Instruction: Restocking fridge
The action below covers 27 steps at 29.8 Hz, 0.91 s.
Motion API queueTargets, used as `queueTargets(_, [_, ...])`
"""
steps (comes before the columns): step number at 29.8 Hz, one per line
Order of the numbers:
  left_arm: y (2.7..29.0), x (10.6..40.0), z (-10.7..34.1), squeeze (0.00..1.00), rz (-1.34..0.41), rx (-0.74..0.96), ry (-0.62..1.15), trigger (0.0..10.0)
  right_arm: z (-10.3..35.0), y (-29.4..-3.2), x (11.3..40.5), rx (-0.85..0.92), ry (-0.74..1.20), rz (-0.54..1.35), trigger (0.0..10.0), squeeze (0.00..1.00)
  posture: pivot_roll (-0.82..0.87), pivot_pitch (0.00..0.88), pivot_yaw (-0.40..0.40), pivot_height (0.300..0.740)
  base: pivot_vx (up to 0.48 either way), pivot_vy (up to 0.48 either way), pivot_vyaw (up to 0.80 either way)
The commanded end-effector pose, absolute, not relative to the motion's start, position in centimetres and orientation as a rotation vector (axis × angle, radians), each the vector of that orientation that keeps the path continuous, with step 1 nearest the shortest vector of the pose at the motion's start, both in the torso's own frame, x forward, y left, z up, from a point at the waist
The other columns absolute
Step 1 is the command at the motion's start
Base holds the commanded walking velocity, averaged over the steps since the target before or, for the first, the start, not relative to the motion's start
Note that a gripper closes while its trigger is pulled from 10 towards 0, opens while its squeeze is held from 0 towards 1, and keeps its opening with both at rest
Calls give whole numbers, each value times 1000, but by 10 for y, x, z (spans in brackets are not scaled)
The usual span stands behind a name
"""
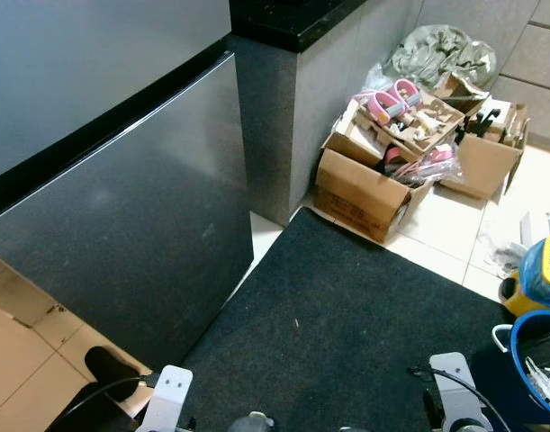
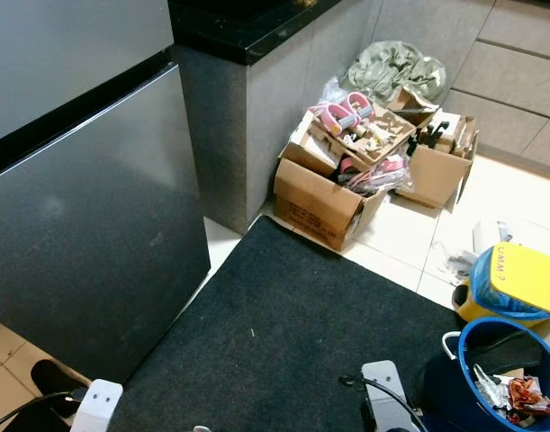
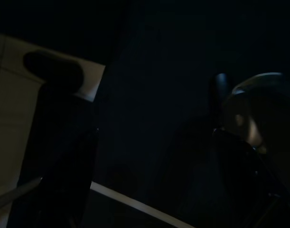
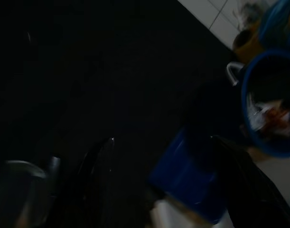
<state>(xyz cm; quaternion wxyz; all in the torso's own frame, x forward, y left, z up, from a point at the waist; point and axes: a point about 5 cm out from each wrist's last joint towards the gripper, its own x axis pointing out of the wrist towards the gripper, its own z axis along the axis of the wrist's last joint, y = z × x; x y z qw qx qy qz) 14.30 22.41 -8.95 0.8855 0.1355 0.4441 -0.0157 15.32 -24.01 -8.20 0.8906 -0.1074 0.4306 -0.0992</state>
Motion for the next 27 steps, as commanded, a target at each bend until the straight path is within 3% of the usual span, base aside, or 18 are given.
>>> queueTargets(1, [218, 136, -94, 0, -48, 276, 954, 10000, -86, -241, 145, -134, 918, -251, 10000, 0, -72, 70, -36, 740, 0, 0, 0])
queueTargets(6, [215, 143, -92, 0, -36, 266, 928, 10000, -82, -245, 151, -48, 871, -341, 10000, 0, -72, 63, -36, 740, 0, 0, 0])
queueTargets(14, [214, 154, -87, 0, -30, 262, 888, 10000, -77, -236, 165, -61, 817, -282, 10000, 0, -68, 50, -36, 740, 0, 0, 0])
queueTargets(27, [211, 155, -88, 0, -61, 306, 889, 10000, -88, -225, 146, -164, 902, -130, 10000, 0, -77, 48, -49, 740, 0, 0, 0])
